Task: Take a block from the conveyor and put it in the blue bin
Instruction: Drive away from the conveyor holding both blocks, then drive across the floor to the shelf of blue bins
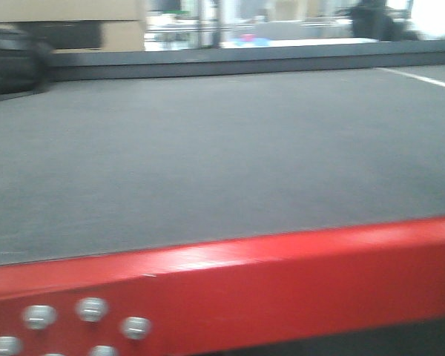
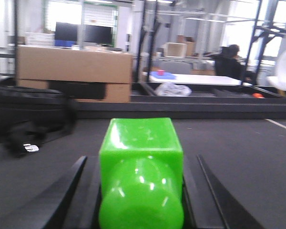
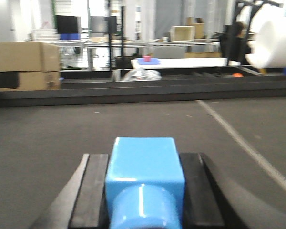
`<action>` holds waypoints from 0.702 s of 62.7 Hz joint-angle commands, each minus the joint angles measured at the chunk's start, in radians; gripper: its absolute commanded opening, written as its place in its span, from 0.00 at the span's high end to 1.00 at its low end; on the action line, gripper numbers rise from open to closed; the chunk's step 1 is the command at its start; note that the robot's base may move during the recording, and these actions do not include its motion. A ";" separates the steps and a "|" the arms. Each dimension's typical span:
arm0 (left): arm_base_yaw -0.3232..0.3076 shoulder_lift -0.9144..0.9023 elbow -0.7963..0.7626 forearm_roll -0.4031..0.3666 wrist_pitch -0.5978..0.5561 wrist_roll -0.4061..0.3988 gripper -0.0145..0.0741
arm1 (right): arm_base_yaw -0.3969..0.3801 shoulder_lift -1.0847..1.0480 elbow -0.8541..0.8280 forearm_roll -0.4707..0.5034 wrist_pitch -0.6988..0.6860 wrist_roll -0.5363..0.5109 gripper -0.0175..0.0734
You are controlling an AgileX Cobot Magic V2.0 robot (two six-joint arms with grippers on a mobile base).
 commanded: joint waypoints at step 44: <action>-0.007 -0.003 0.000 -0.001 -0.014 -0.003 0.96 | 0.000 -0.005 -0.010 0.002 -0.018 -0.007 0.98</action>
